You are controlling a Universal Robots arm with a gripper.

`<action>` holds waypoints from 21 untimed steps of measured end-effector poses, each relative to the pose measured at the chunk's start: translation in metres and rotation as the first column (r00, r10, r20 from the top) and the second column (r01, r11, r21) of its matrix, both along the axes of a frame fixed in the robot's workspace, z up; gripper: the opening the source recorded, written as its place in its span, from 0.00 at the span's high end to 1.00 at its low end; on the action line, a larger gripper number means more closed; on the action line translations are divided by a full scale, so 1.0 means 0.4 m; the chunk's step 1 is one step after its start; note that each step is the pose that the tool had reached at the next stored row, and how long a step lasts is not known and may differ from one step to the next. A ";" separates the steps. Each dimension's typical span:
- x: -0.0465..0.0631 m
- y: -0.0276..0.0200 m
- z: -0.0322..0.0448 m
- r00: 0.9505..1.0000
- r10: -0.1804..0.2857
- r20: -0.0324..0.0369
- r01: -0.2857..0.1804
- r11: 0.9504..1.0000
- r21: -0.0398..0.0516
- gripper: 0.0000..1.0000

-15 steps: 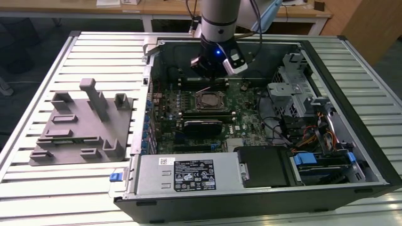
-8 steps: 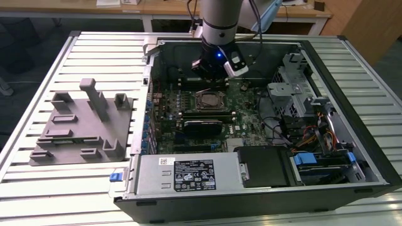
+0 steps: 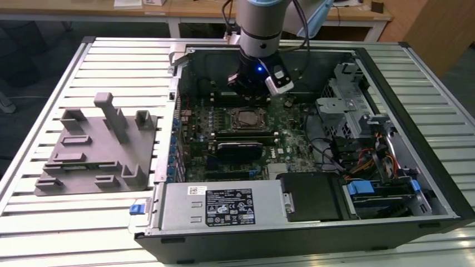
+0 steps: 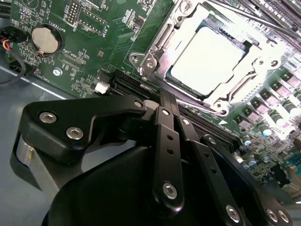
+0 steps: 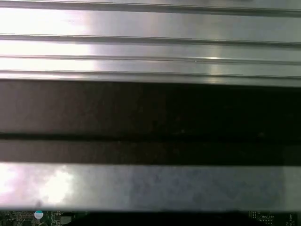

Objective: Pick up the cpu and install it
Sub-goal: 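Install the first cpu locking lever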

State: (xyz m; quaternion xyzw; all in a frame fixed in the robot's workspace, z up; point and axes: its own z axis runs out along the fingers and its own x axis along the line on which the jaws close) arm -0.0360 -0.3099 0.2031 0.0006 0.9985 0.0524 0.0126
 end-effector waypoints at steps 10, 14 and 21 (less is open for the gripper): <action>0.002 0.000 -0.010 1.000 0.000 0.000 0.000 1.000 -0.001 0.89; 0.003 0.000 -0.009 1.000 0.000 0.000 0.000 1.000 -0.001 0.89; 0.005 0.000 -0.005 1.000 0.000 0.000 0.000 1.000 -0.001 0.89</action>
